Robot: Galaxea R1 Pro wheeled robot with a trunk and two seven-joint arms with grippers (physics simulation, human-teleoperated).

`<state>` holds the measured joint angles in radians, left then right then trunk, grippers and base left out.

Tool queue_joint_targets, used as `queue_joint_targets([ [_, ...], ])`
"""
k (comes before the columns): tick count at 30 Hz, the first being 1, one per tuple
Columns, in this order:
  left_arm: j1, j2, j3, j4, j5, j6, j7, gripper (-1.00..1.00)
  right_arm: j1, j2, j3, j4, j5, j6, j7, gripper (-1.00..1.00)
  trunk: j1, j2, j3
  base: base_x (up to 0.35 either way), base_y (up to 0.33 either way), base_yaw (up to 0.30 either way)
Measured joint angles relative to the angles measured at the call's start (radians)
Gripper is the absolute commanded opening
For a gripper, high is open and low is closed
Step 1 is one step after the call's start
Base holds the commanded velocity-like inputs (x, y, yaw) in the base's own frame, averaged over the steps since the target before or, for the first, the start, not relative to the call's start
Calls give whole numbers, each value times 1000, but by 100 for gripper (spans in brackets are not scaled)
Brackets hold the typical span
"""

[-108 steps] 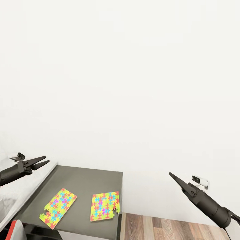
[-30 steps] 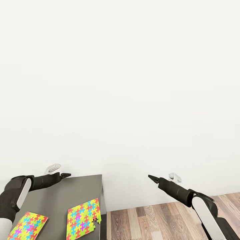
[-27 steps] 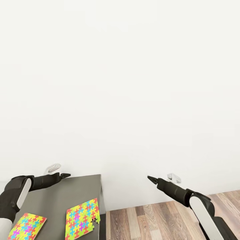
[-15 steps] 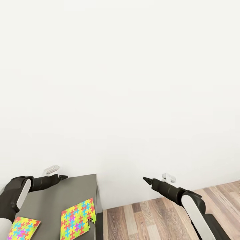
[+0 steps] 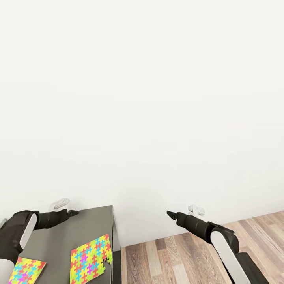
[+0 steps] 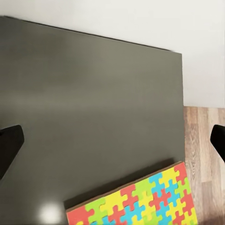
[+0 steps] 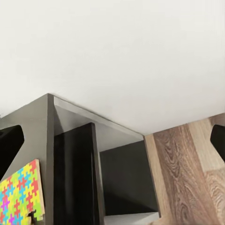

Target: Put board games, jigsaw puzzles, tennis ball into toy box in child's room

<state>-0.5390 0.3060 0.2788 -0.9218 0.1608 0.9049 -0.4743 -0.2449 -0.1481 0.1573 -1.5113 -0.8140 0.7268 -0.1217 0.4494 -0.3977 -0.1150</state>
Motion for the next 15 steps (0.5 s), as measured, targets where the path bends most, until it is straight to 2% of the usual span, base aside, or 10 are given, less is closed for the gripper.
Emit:
queue_joint_targets([
  [5,0,-1,0,0,2,0,20,100,-1,0,6,2,1,0,-1,100,0,0,0,0,0,80],
  [15,0,-11,-4,4,0,-1,26,100,-1,4,8,18,11,-1,0,100,0,0,-7,0,0,245],
])
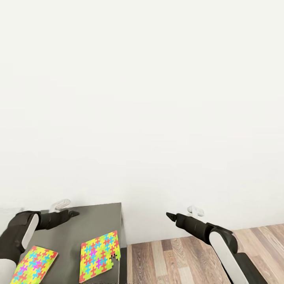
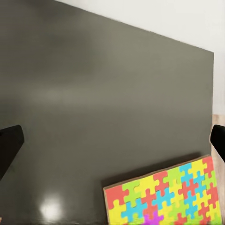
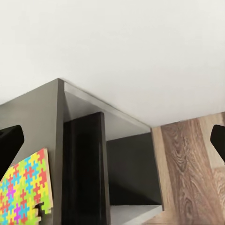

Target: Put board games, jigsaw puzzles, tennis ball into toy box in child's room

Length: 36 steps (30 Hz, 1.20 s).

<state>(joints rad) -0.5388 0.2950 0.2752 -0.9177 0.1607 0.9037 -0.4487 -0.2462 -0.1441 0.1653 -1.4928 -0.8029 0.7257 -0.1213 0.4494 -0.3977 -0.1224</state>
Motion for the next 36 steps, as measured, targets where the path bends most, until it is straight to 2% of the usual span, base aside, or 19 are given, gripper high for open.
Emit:
queue_joint_targets([
  [8,0,-2,-1,10,-1,2,0,100,-18,2,-1,33,40,3,0,100,0,0,-7,0,0,265],
  [23,0,-3,-3,10,6,4,-22,100,-37,1,-3,64,42,4,6,100,0,0,-20,0,0,265],
  [25,0,-5,-4,8,7,5,-38,100,-37,1,-3,65,41,4,7,100,0,0,-22,0,0,265],
  [30,0,-23,-7,6,4,4,-135,100,-37,0,-3,65,40,5,7,100,0,0,-26,0,0,265],
  [36,0,-28,-48,5,4,-2,-176,100,-37,-1,-3,63,43,4,7,100,0,0,-31,0,0,262],
])
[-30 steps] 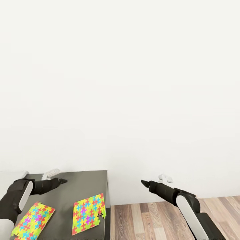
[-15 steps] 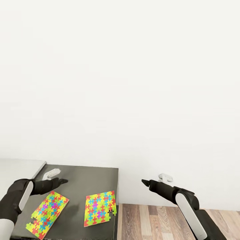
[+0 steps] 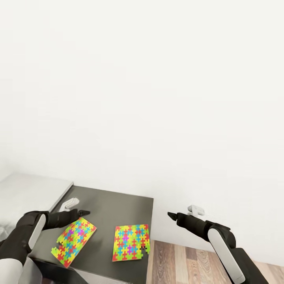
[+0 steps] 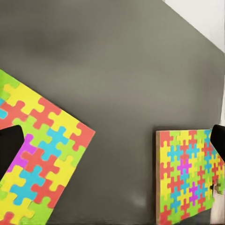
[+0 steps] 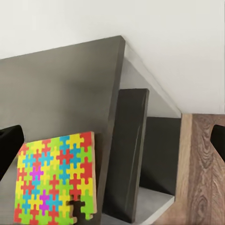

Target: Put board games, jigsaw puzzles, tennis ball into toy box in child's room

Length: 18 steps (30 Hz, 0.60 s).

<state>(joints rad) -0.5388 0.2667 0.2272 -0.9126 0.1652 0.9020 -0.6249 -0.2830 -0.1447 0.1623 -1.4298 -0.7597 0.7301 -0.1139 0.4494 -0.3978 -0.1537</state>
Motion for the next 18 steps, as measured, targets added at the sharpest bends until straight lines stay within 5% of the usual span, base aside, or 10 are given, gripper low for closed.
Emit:
queue_joint_targets([
  [18,0,-1,-20,-7,2,-4,-81,100,0,0,-1,1,-4,0,0,100,0,0,-16,0,0,258],
])
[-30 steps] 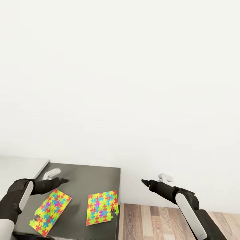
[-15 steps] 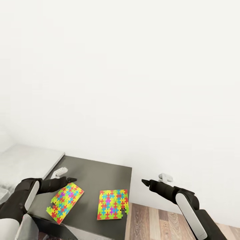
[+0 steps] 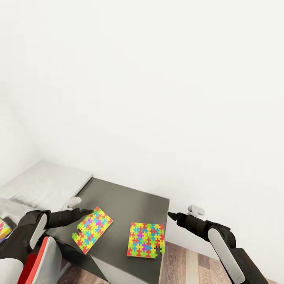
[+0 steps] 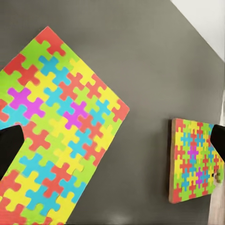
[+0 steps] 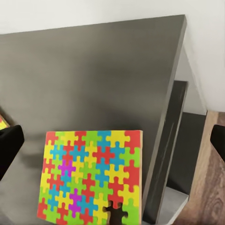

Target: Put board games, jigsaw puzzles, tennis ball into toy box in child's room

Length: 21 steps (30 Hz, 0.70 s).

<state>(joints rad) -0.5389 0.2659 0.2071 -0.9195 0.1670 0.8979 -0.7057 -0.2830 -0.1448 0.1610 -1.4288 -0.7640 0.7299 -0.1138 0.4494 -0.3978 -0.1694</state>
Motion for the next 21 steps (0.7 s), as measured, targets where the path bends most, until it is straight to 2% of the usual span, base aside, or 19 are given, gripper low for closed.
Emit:
queue_joint_targets([
  [4,0,1,0,-1,0,0,-6,100,0,0,0,0,3,0,0,100,0,0,-4,0,0,161],
  [8,0,3,-1,-24,2,0,-31,100,2,-1,0,-7,3,-1,2,100,0,0,-5,0,0,1],
  [12,1,3,-3,-75,4,0,-140,100,12,-6,0,-61,1,-1,19,100,0,0,-6,0,0,-3],
  [15,2,4,-3,-89,3,-31,-213,100,20,-12,-3,-101,-5,-3,56,100,0,0,-6,0,0,0],
  [19,3,5,-2,-94,1,-82,-273,100,28,-16,-8,-115,-12,-8,134,100,0,0,-6,0,0,0],
  [21,3,5,-2,-95,0,-90,-284,100,29,-17,-9,-117,-12,-9,155,100,0,0,-6,0,0,0],
])
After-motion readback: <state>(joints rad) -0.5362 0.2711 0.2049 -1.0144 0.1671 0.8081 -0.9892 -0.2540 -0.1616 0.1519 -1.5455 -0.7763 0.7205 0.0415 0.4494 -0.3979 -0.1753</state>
